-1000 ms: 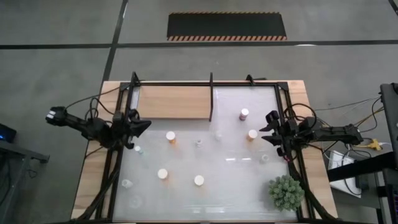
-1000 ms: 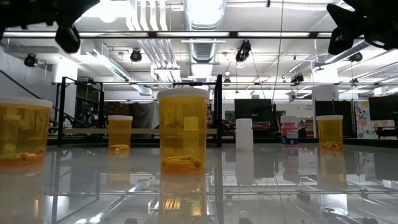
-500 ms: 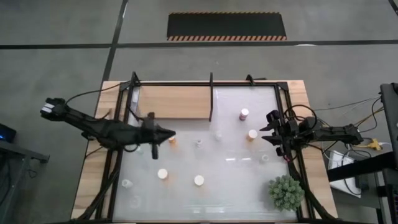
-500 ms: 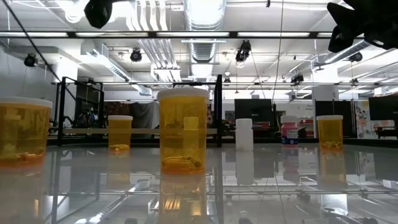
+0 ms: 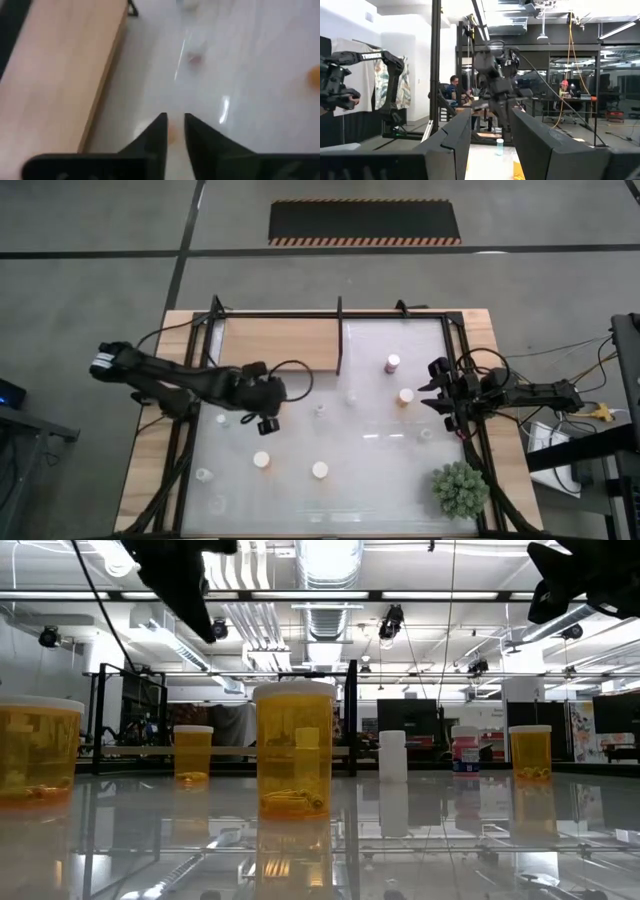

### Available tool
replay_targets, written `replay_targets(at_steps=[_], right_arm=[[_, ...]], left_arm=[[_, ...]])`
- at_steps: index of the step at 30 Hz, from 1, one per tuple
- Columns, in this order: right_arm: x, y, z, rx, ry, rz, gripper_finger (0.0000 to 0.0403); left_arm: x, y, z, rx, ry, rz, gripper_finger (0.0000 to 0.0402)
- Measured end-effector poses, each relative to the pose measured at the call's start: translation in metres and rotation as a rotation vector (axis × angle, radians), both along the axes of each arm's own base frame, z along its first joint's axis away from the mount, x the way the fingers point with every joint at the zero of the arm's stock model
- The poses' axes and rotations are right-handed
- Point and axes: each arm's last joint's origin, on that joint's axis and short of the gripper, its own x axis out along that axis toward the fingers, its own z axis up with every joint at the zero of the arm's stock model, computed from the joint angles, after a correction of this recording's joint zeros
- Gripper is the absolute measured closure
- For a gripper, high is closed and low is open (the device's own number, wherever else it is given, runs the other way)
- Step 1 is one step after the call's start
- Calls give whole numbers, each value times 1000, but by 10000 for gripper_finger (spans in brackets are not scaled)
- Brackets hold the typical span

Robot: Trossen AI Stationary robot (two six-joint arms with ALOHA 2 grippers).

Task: Pick and place medicine bottles onto shelf by color
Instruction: Put the middle left large yellow pill bottle on the shelf

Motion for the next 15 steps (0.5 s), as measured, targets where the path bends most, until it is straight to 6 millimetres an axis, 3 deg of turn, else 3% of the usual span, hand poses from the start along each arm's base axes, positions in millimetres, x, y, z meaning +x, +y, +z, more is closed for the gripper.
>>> replay_targets(at_steps=[9,15], right_arm=[[0,0,-1,17,11,6,275],[0,0,-1,31,16,11,275]], left_arm=[[17,24,-27,-5,178,-67,174],[28,29,-45,-1,266,-99,132]])
